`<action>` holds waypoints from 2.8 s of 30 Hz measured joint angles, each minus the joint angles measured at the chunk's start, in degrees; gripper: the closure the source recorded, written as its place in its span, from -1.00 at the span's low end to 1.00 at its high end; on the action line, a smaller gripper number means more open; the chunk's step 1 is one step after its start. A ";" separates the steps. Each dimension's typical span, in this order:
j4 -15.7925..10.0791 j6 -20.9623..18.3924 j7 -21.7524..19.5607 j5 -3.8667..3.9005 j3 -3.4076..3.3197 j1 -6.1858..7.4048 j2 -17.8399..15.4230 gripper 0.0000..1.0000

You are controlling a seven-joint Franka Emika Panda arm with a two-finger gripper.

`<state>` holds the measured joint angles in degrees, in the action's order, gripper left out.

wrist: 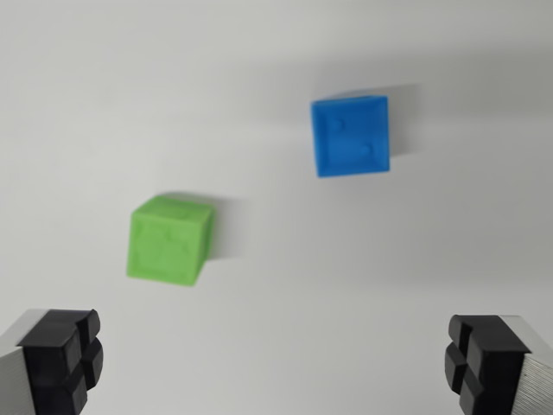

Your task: Stack cube

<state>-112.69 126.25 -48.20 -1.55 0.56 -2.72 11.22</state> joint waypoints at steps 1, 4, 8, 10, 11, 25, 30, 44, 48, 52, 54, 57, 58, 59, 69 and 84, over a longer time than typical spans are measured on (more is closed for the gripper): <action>-0.02 0.29 0.12 0.00 -0.04 -0.03 0.30 -1.00; -0.08 1.18 0.53 0.02 -0.16 -0.14 1.36 -1.00; -0.14 2.34 1.08 0.04 -0.32 -0.28 2.66 -1.00; -0.15 2.98 1.36 0.05 -0.43 -0.32 3.40 -1.00; -0.15 3.27 1.49 0.06 -0.48 -0.34 3.77 -1.00; 0.38 8.03 3.79 0.08 -1.31 -0.75 10.00 -1.00; 0.99 9.54 4.59 0.08 -1.52 -0.97 12.36 -1.00; 3.74 13.41 6.77 0.09 -2.08 -1.66 19.85 -1.00; 3.94 15.03 6.92 0.09 -2.13 -1.70 21.64 -1.00; 4.20 16.61 6.96 0.09 -2.13 -1.70 23.51 -1.00; 4.39 17.28 6.98 0.09 -2.12 -1.70 24.40 -1.00; 4.69 18.45 7.00 0.08 -2.12 -1.70 25.87 -1.00; 4.78 18.79 7.01 0.08 -2.11 -1.70 26.31 -1.00; 4.89 19.09 7.01 0.08 -2.11 -1.70 26.74 -1.00; 6.06 21.57 7.06 0.06 -2.06 -1.70 30.35 -1.00; 6.50 22.42 7.08 0.05 -2.02 -1.74 31.55 1.00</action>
<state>-106.18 148.67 -41.13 -1.50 -1.45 -4.45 42.77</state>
